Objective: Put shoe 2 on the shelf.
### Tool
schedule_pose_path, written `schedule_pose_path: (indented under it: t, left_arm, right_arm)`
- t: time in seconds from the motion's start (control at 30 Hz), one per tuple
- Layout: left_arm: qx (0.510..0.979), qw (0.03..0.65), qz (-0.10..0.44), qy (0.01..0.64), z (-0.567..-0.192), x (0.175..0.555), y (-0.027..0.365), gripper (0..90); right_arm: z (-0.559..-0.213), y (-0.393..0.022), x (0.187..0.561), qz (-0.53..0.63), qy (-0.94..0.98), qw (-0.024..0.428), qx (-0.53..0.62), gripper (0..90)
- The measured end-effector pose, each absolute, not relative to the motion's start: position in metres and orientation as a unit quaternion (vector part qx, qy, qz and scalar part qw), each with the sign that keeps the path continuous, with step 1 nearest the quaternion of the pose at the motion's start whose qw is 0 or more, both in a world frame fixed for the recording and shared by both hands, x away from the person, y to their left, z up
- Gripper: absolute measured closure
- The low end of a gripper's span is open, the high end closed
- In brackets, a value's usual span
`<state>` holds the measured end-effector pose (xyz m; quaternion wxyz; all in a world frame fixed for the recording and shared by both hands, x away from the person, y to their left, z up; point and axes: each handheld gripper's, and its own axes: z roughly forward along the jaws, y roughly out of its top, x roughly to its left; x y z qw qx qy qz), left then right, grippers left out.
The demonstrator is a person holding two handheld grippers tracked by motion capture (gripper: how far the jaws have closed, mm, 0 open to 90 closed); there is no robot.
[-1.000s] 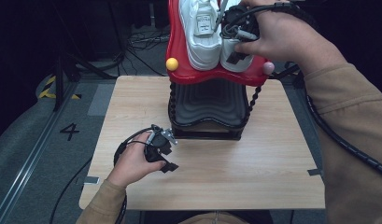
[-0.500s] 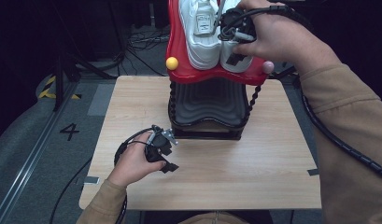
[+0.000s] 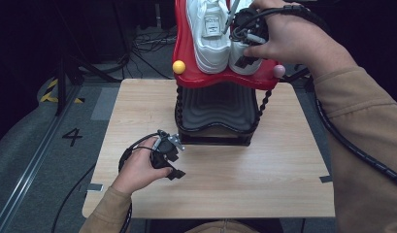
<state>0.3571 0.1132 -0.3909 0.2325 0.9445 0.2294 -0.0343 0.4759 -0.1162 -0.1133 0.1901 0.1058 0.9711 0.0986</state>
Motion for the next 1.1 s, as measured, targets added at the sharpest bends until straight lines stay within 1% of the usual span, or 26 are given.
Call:
schedule_pose_path:
  t: [0.17,0.23,0.27,0.37,0.4,0.43,0.57,0.6,0.7,0.93,0.97,1.03,1.1]
  left_arm:
    - [0.945,0.23,-0.034,0.229,-0.392,0.357,0.114,36.1]
    - [0.944,0.23,-0.035,0.232,-0.392,0.356,0.114,36.1]
    - [0.944,0.23,-0.035,0.233,-0.392,0.356,0.115,36.1]
    - [0.944,0.229,-0.035,0.236,-0.392,0.353,0.117,36.1]
    - [0.944,0.229,-0.035,0.236,-0.392,0.353,0.117,36.0]
    - [0.943,0.23,-0.033,0.239,-0.392,0.351,0.118,36.1]
    - [0.942,0.229,-0.033,0.241,-0.392,0.348,0.119,36.1]
    - [0.942,0.227,-0.032,0.244,-0.392,0.347,0.12,36.1]
    - [0.941,0.227,-0.029,0.248,-0.391,0.345,0.121,36.0]
    - [0.94,0.229,-0.027,0.253,-0.389,0.342,0.122,36.1]
    - [0.94,0.23,-0.028,0.25,-0.389,0.342,0.122,36.1]
    - [0.94,0.232,-0.029,0.247,-0.389,0.342,0.122,36.1]
    - [0.941,0.232,-0.029,0.246,-0.389,0.342,0.121,36.0]
  right_arm:
    - [-0.096,-0.124,0.465,0.141,0.964,0.2,0.106,47.5]
    - [-0.092,-0.126,0.461,0.15,0.962,0.201,0.106,46.2]
    - [-0.084,-0.131,0.453,0.172,0.959,0.202,0.103,45.4]
    - [-0.075,-0.138,0.438,0.195,0.955,0.205,0.094,45.7]
    - [-0.075,-0.138,0.438,0.195,0.955,0.205,0.094,45.7]
    - [-0.074,-0.143,0.427,0.206,0.955,0.191,0.091,45.5]
    - [-0.077,-0.149,0.414,0.207,0.959,0.179,0.08,46.1]
    - [-0.083,-0.153,0.407,0.211,0.96,0.169,0.07,45.7]
    - [-0.093,-0.156,0.402,0.209,0.963,0.159,0.064,45.5]
    - [-0.133,-0.162,0.384,0.192,0.972,0.128,0.048,43.2]
    - [-0.147,-0.163,0.382,0.189,0.974,0.12,0.046,42.5]
    - [-0.152,-0.163,0.381,0.188,0.974,0.117,0.044,42.4]
    - [-0.174,-0.163,0.377,0.185,0.977,0.104,0.036,41.8]
